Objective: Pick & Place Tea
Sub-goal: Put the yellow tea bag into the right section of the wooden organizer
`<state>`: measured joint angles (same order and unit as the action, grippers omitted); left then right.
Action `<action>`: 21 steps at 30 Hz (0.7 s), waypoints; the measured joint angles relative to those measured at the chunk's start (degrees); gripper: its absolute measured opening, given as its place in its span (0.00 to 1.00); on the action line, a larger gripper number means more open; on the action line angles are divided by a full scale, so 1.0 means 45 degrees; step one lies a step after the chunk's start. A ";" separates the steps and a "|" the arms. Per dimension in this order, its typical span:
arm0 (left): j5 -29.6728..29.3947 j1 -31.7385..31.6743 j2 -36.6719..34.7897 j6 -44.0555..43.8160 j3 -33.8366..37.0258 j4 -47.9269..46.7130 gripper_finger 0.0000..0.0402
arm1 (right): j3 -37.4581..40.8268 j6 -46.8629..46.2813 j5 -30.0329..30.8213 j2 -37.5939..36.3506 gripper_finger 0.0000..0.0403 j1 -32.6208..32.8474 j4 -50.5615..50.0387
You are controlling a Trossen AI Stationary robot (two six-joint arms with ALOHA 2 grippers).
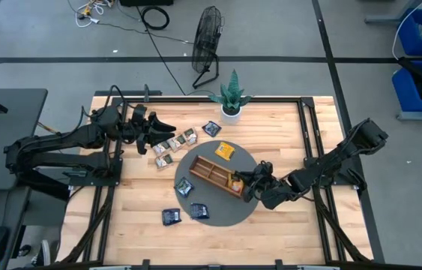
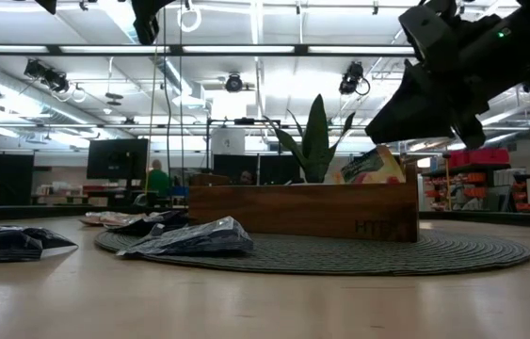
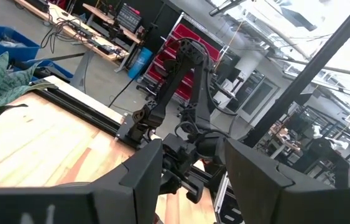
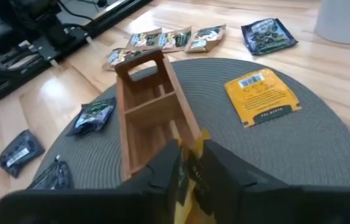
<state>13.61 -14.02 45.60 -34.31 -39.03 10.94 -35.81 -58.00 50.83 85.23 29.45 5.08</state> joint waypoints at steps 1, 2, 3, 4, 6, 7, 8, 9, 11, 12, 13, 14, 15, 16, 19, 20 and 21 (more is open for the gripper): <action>0.0000 0.0000 0.0000 -0.0002 0.0000 0.0004 0.45 | 0.0000 -0.0009 -0.0056 0.0000 0.23 -0.0009 0.0000; 0.0000 0.0000 0.0000 -0.0004 0.0000 0.0000 0.45 | 0.0000 -0.0081 -0.0108 -0.0007 0.26 -0.0014 0.0000; 0.0000 0.0000 0.0000 -0.0004 0.0000 0.0000 0.45 | 0.0000 -0.0286 -0.0160 -0.0066 0.29 -0.0011 -0.0013; 0.0000 0.0000 0.0000 -0.0002 0.0000 0.0001 0.45 | 0.0000 -0.0535 -0.0275 -0.0167 0.32 -0.0005 0.0023; 0.0000 0.0000 0.0000 0.0035 0.0000 -0.0005 0.45 | 0.0000 -0.1042 -0.1036 -0.0513 0.36 -0.0075 0.0064; 0.0000 0.0000 0.0000 0.0055 0.0000 -0.0005 0.45 | 0.0000 -0.1218 -0.1649 -0.0702 0.38 -0.0183 0.0050; 0.0000 0.0000 0.0000 0.0058 0.0000 -0.0005 0.45 | -0.0005 -0.1294 -0.2291 -0.0879 0.40 -0.0324 0.0052; 0.0000 -0.0001 0.0000 0.0059 0.0000 -0.0005 0.45 | -0.0005 -0.1275 -0.2867 -0.1083 0.41 -0.0443 -0.0008; 0.0005 -0.0002 0.0000 0.0089 0.0000 -0.0010 0.45 | -0.0005 -0.1088 -0.3529 -0.1527 0.42 -0.0698 -0.0005; 0.0005 -0.0001 0.0000 0.0095 0.0000 -0.0015 0.45 | -0.0040 -0.1033 -0.3741 -0.1766 0.42 -0.0826 -0.0092; 0.0005 0.0000 0.0000 0.0100 0.0000 -0.0021 0.45 | -0.0181 -0.0957 -0.4080 -0.2002 0.42 -0.1009 -0.0486; 0.0005 0.0000 0.0000 0.0104 0.0000 -0.0025 0.45 | -0.0393 -0.0920 -0.4479 -0.2230 0.42 -0.1232 -0.1124; 0.0005 0.0000 0.0000 0.0137 0.0000 -0.0030 0.45 | -0.0695 -0.0908 -0.4866 -0.2404 0.42 -0.1471 -0.1938; 0.0010 0.0000 0.0000 0.0230 0.0000 -0.0034 0.45 | -0.1037 -0.0901 -0.5281 -0.2514 0.42 -0.1736 -0.2781; 0.0010 0.0000 0.0000 0.0434 0.0000 -0.0039 0.45 | -0.2118 -0.0912 -0.7131 -0.2551 0.42 -0.2726 -0.5253; 0.0010 0.0000 0.0000 0.0437 0.0000 -0.0046 0.45 | -0.2409 -0.0880 -0.7842 -0.2493 0.42 -0.3087 -0.5734; 0.0010 -0.0003 0.0000 0.0438 0.0000 -0.0053 0.45 | -0.2648 -0.0717 -0.8530 -0.2422 0.42 -0.3416 -0.5952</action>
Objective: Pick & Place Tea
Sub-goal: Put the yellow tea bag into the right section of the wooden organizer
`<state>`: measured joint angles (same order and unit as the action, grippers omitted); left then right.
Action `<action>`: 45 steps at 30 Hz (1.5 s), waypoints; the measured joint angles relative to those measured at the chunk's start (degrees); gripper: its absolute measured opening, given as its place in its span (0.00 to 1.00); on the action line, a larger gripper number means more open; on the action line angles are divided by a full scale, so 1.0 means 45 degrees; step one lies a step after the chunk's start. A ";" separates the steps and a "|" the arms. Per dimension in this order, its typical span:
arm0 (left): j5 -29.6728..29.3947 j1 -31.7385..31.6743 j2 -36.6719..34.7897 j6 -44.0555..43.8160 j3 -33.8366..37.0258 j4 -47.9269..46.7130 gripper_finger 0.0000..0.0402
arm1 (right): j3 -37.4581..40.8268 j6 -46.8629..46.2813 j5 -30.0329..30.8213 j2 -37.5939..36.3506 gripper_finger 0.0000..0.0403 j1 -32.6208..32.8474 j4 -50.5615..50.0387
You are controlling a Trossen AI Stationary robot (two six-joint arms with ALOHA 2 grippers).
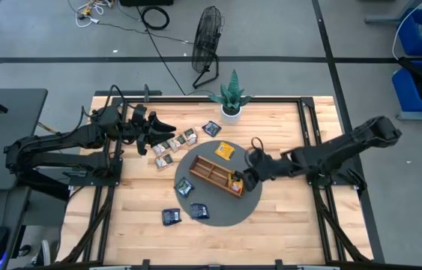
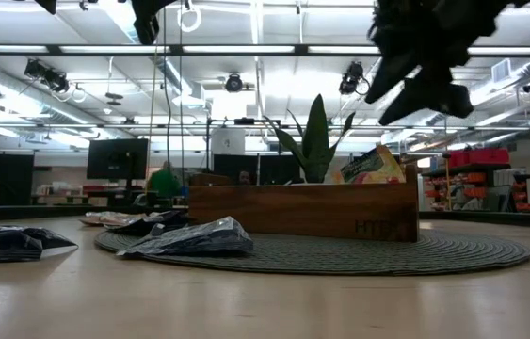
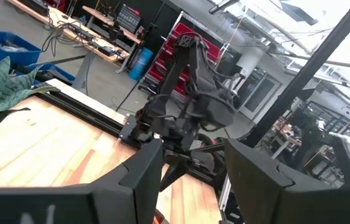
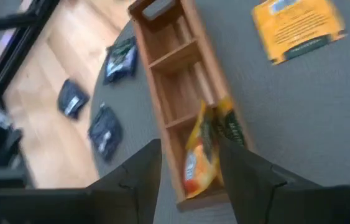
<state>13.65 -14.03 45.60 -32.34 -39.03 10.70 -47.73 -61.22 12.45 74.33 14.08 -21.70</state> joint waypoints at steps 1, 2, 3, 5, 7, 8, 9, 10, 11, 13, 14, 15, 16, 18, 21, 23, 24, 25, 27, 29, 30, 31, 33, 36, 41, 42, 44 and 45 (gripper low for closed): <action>0.0000 -0.0001 0.0000 0.0004 0.0000 0.0005 0.45 | -0.0200 0.0241 -0.0557 0.0073 0.42 -0.0300 -0.0188; 0.0000 0.0003 0.0000 0.0000 0.0000 0.0008 0.45 | -0.0351 0.0435 -0.0961 0.0116 0.42 -0.0554 -0.0352; 0.0000 0.0000 0.0000 0.0006 0.0000 0.0005 0.45 | -0.0460 0.0604 -0.1213 0.0127 0.41 -0.0760 -0.0453; 0.0000 0.0003 0.0002 0.0010 0.0000 0.0005 0.45 | -0.0575 0.0654 -0.1695 0.0129 0.40 -0.1135 -0.0485; 0.0000 0.0003 0.0000 0.0014 0.0000 0.0003 0.45 | -0.0582 0.0418 -0.2547 0.0129 0.40 -0.1519 -0.0788; 0.0000 0.0003 0.0004 0.0015 0.0000 -0.0004 0.45 | -0.0573 0.0392 -0.2899 0.0129 0.40 -0.1648 -0.0961; 0.0000 0.0003 0.0004 0.0015 0.0000 -0.0005 0.45 | -0.0572 0.0389 -0.3205 0.0129 0.39 -0.1729 -0.1020; 0.0000 0.0003 0.0003 0.0015 0.0000 -0.0008 0.45 | -0.0572 0.0431 -0.3381 0.0129 0.39 -0.1800 -0.1039; 0.0000 0.0003 0.0003 0.0015 0.0000 -0.0024 0.45 | -0.0576 0.0467 -0.3448 0.0129 0.39 -0.1825 -0.1088; 0.0000 0.0003 0.0005 0.0015 0.0000 -0.0029 0.45 | -0.0572 0.0476 -0.3561 0.0129 0.39 -0.1840 -0.1167; 0.0000 0.0003 0.0004 0.0015 0.0000 -0.0029 0.45 | -0.0575 0.0474 -0.3618 0.0148 0.39 -0.1859 -0.1138; 0.0000 0.0003 0.0000 0.0019 0.0000 -0.0029 0.45 | -0.0580 0.0460 -0.3726 0.0266 0.39 -0.1869 -0.1081; 0.0000 0.0002 0.0004 0.0019 0.0000 -0.0033 0.45 | -0.0582 0.0447 -0.3837 0.0409 0.39 -0.1874 -0.1064; 0.0000 0.0001 0.0005 0.0023 0.0000 -0.0047 0.45 | -0.0567 0.0498 -0.3993 0.0762 0.39 -0.1871 -0.1145; 0.0000 0.0002 0.0029 0.0024 0.0000 -0.0075 0.45 | -0.0567 0.0542 -0.3959 0.1294 0.39 -0.1777 -0.0985; 0.0000 0.0003 0.0029 0.0024 0.0000 -0.0070 0.45 | -0.0567 0.0646 -0.3905 0.1501 0.39 -0.1762 -0.0848; 0.0000 0.0003 0.0029 0.0024 0.0000 -0.0078 0.45 | -0.0567 0.0678 -0.3885 0.1561 0.39 -0.1770 -0.0719; 0.0000 0.0003 0.0029 0.0024 0.0000 -0.0079 0.45 | -0.0567 0.0675 -0.3877 0.1625 0.39 -0.1776 -0.0690; 0.0000 0.0003 0.0029 0.0024 0.0000 -0.0087 0.45 | -0.0567 0.0712 -0.3861 0.1785 0.39 -0.1784 -0.0700; 0.0004 0.0002 0.0027 0.0024 0.0000 -0.0088 0.45 | -0.0567 0.0730 -0.3874 0.1857 0.38 -0.1778 -0.0685; 0.0000 -0.0002 0.0029 0.0024 0.0000 -0.0097 0.45 | -0.0567 0.0724 -0.3890 0.1888 0.37 -0.1776 -0.0594; 0.0000 -0.0002 0.0029 0.0024 0.0000 -0.0121 0.45 | -0.0567 0.0736 -0.3905 0.1907 0.35 -0.1776 -0.0638; 0.0005 -0.0002 0.0024 0.0024 -0.0002 -0.0183 0.45 | -0.0567 0.0909 -0.3885 0.1907 0.29 -0.1771 -0.0539; 0.0000 -0.0002 0.0029 0.0037 -0.0001 -0.0423 0.45 | -0.0567 0.1221 -0.3788 0.1907 0.16 -0.1776 -0.0266; 0.0000 -0.0002 0.0029 0.0039 0.0000 -0.0514 0.45 | -0.0567 0.1546 -0.3380 0.1902 0.03 -0.1732 0.0046; 0.0002 0.0001 0.0029 0.0037 0.0000 -0.0533 0.45 | -0.0567 0.1487 -0.3243 0.1902 0.02 -0.1704 0.0046; 0.0000 -0.0001 0.0029 0.0036 0.0000 -0.0563 0.45 | -0.0567 0.1528 -0.3021 0.1902 0.01 -0.1564 0.0036; 0.0000 0.0003 0.0029 0.0034 0.0000 -0.0563 0.45 | -0.0567 0.1524 -0.2747 0.1902 0.01 -0.1435 0.0036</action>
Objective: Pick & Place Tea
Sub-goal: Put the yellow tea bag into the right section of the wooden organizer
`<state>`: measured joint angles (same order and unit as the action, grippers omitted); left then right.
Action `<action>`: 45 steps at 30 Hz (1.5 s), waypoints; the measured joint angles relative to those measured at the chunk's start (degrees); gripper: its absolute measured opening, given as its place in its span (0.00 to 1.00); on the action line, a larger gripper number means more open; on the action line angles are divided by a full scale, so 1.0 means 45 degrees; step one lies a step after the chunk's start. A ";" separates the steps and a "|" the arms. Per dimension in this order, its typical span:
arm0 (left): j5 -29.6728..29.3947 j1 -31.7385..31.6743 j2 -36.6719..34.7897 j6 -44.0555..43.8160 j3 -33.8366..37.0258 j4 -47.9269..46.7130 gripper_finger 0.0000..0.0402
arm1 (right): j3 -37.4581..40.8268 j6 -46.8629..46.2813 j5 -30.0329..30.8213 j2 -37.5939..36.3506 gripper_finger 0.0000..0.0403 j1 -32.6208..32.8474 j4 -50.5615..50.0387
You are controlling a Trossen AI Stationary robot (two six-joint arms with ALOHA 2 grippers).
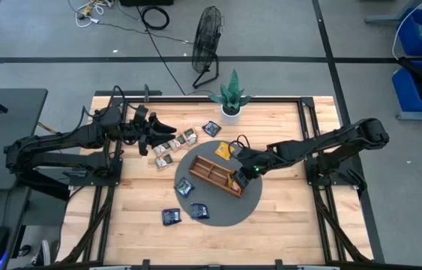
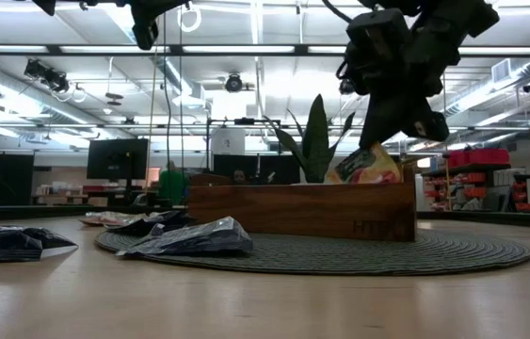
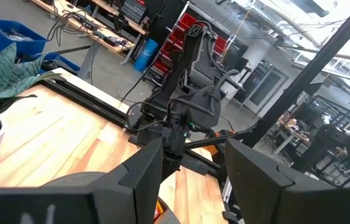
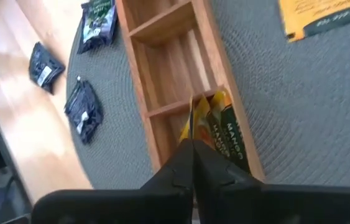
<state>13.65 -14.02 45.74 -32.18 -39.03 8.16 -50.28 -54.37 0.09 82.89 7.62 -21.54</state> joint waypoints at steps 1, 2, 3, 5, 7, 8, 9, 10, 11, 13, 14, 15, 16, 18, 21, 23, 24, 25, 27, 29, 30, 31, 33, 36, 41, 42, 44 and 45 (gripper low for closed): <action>0.0000 -0.0005 0.0000 0.0004 0.0000 0.0000 0.45 | 0.0000 -0.0001 0.0316 0.0000 0.01 0.0150 0.0004; 0.0000 -0.0005 0.0000 0.0002 -0.0002 -0.0005 0.45 | 0.0000 0.0034 0.0611 0.0000 0.01 0.0325 0.0020; 0.0000 -0.0005 0.0000 0.0005 0.0000 -0.0019 0.45 | 0.0000 0.0078 0.0896 0.0000 0.01 0.0508 0.0066; 0.0000 -0.0004 0.0000 0.0000 -0.0002 -0.0024 0.45 | 0.0000 0.0189 0.1494 0.0000 0.00 0.0854 0.0092; 0.0000 -0.0004 0.0000 0.0000 0.0000 -0.0069 0.45 | 0.0000 0.0200 0.2121 0.0000 0.00 0.1159 0.0092; 0.0000 -0.0004 0.0000 0.0001 0.0000 -0.0090 0.45 | 0.0000 0.0236 0.2451 0.0000 0.00 0.1296 0.0093; 0.0000 -0.0005 0.0000 0.0002 0.0000 -0.0091 0.45 | 0.0000 0.0312 0.2824 -0.0001 0.00 0.1454 0.0098; 0.0000 -0.0005 0.0000 0.0001 0.0000 -0.0087 0.45 | 0.0000 0.0343 0.3188 -0.0005 0.00 0.1583 0.0107; 0.0000 -0.0005 0.0000 0.0000 0.0000 -0.0087 0.45 | 0.0000 0.0349 0.3476 -0.0005 0.00 0.1684 0.0107; 0.0000 -0.0002 0.0000 0.0000 -0.0001 -0.0091 0.45 | 0.0000 0.0568 0.3997 -0.0005 0.00 0.1892 0.0163; 0.0000 -0.0002 0.0000 -0.0007 -0.0002 -0.0087 0.45 | 0.0000 0.0772 0.4193 -0.0005 0.00 0.2006 0.0192; 0.0000 -0.0005 0.0000 -0.0010 0.0000 -0.0087 0.45 | 0.0000 0.0995 0.4471 -0.0010 0.00 0.2136 0.0165; 0.0000 -0.0002 0.0000 -0.0007 0.0000 -0.0087 0.45 | 0.0000 0.1230 0.4775 -0.0010 0.00 0.2284 0.0101; -0.0001 -0.0005 0.0000 -0.0010 0.0000 -0.0087 0.45 | 0.0008 0.1555 0.5282 -0.0010 0.00 0.2574 -0.0098; -0.0005 -0.0005 0.0000 -0.0014 0.0000 -0.0092 0.45 | 0.0185 0.1859 0.5336 -0.0015 0.00 0.2839 -0.0131; -0.0009 -0.0004 0.0000 -0.0010 0.0000 -0.0109 0.45 | 0.0346 0.1859 0.5548 -0.0015 0.00 0.3041 -0.0111; -0.0013 -0.0003 0.0000 -0.0010 0.0000 -0.0153 0.45 | 0.0410 0.1859 0.5708 -0.0005 0.00 0.3138 -0.0107; -0.0021 -0.0005 0.0000 -0.0014 -0.0002 -0.0190 0.45 | 0.0442 0.1857 0.5920 0.0027 0.00 0.3232 -0.0110; -0.0047 0.0000 0.0000 -0.0022 0.0000 -0.0246 0.45 | 0.0452 0.1859 0.6084 0.0097 0.00 0.3360 -0.0094; -0.0074 -0.0003 0.0000 -0.0024 0.0000 -0.0285 0.45 | 0.0452 0.1859 0.6118 0.0238 0.00 0.3393 0.0063; -0.0095 -0.0004 0.0000 -0.0024 0.0000 -0.0295 0.45 | 0.0458 0.1842 0.6240 0.0288 0.00 0.3410 0.0086; -0.0134 0.0000 0.0000 -0.0029 0.0000 -0.0291 0.45 | 0.0471 0.1816 0.6475 0.0296 0.00 0.3418 0.0181; -0.0205 -0.0005 -0.0001 -0.0029 0.0000 -0.0344 0.45 | 0.0466 0.1983 0.7024 0.0296 0.00 0.3418 0.0571; -0.0219 -0.0005 -0.0002 -0.0034 0.0000 -0.0402 0.45 | 0.0466 0.2235 0.7611 0.0296 0.00 0.3413 0.0603; -0.0214 -0.0001 0.0000 -0.0325 0.0000 -0.0593 0.45 | 0.0466 0.2732 0.7648 0.0391 0.00 0.3608 0.0571; -0.0214 -0.0003 -0.0005 -0.0362 0.0000 -0.0608 0.45 | 0.0466 0.2770 0.7688 0.0461 0.00 0.3694 0.0575; -0.0214 0.0000 -0.0005 -0.0369 0.0000 -0.0703 0.45 | 0.0466 0.2855 0.7727 0.0599 0.00 0.3834 0.0607; -0.0218 -0.0005 -0.0003 -0.0371 0.0000 -0.0719 0.45 | 0.0466 0.2860 0.7750 0.0684 0.00 0.3903 0.0648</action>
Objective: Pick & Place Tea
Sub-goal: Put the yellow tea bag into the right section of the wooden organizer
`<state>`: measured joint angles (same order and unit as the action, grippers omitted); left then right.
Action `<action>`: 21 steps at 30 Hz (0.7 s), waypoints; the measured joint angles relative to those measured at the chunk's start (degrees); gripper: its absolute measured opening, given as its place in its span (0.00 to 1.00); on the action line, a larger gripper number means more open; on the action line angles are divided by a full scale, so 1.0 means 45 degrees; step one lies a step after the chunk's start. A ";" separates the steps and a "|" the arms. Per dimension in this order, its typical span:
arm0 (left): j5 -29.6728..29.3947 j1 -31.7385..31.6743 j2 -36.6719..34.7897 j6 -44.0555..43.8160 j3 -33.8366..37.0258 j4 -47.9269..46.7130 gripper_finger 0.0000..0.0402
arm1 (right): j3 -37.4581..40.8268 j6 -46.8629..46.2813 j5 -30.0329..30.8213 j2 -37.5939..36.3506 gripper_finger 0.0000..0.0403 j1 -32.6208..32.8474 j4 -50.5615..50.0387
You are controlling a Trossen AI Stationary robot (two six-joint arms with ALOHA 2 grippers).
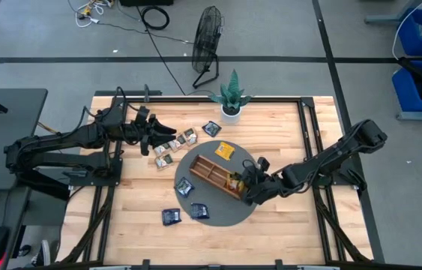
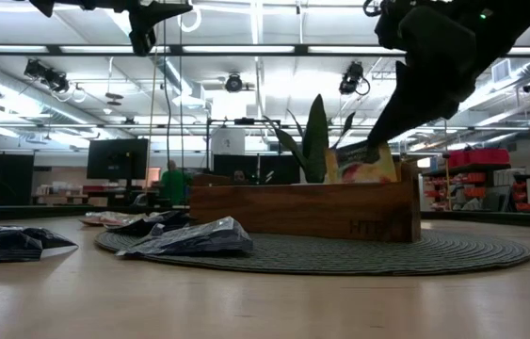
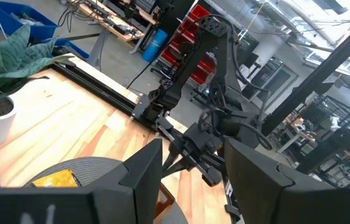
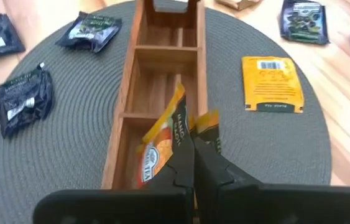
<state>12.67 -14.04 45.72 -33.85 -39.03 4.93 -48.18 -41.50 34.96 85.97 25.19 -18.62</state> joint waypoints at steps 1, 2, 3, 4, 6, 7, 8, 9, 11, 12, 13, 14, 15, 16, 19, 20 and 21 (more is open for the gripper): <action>-0.0011 0.0002 0.0001 -0.0003 0.0000 0.0005 0.45 | 0.0000 -0.0009 0.0014 0.0098 0.00 0.0079 -0.0001; -0.0087 0.0005 -0.0001 0.0001 0.0000 0.0010 0.45 | 0.0000 -0.0040 0.0043 0.0192 0.00 0.0138 -0.0003; -0.0170 0.0005 0.0003 -0.0003 0.0000 0.0010 0.45 | 0.0000 -0.0105 0.0039 0.0262 0.00 0.0202 -0.0002; -0.0203 0.0001 0.0000 -0.0003 -0.0001 0.0010 0.45 | 0.0000 -0.0220 0.0074 0.0339 0.00 0.0283 0.0003; -0.0236 0.0000 0.0003 0.0007 0.0000 0.0015 0.45 | 0.0000 -0.0443 0.0142 0.0458 0.00 0.0432 0.0011; -0.0266 0.0000 0.0000 0.0006 0.0000 0.0016 0.45 | 0.0000 -0.0494 0.0175 0.0489 0.00 0.0484 0.0023; -0.0292 0.0000 -0.0002 0.0007 0.0000 0.0012 0.45 | 0.0000 -0.0571 0.0170 0.0507 0.00 0.0526 0.0061; -0.0310 0.0000 0.0002 0.0002 0.0000 -0.0011 0.45 | 0.0000 -0.0659 0.0165 0.0520 0.00 0.0554 0.0058; -0.0340 -0.0005 0.0003 0.0002 0.0000 -0.0024 0.45 | 0.0000 -0.0968 0.0170 0.0525 0.02 0.0595 0.0060; -0.0359 -0.0009 -0.0001 0.0007 0.0000 -0.0024 0.45 | 0.0000 -0.1172 0.0166 0.0512 0.04 0.0598 0.0057; -0.0375 -0.0010 0.0000 0.0007 -0.0003 -0.0024 0.45 | 0.0000 -0.1379 0.0150 0.0494 0.06 0.0598 0.0051; -0.0375 -0.0010 0.0000 0.0007 0.0000 -0.0024 0.45 | 0.0000 -0.1530 0.0123 0.0447 0.08 0.0598 0.0051; -0.0375 -0.0010 -0.0002 0.0007 0.0000 -0.0024 0.45 | 0.0000 -0.1713 0.0124 0.0351 0.10 0.0596 0.0046; -0.0375 -0.0010 0.0001 0.0007 -0.0003 -0.0027 0.45 | 0.0000 -0.1880 0.0131 0.0249 0.13 0.0593 0.0058; -0.0375 -0.0010 0.0003 0.0007 0.0000 -0.0024 0.45 | -0.0005 -0.2175 0.0126 -0.0073 0.20 0.0593 0.0060; -0.0375 -0.0010 0.0003 0.0011 0.0000 -0.0027 0.45 | -0.0005 -0.2277 0.0122 -0.0202 0.22 0.0593 0.0046; -0.0375 -0.0010 -0.0002 0.0012 0.0000 -0.0025 0.45 | -0.0005 -0.2330 0.0118 -0.0356 0.24 0.0593 0.0046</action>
<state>10.98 -14.09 45.71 -33.80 -39.03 4.81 -48.21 -51.98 35.49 84.37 27.86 -18.42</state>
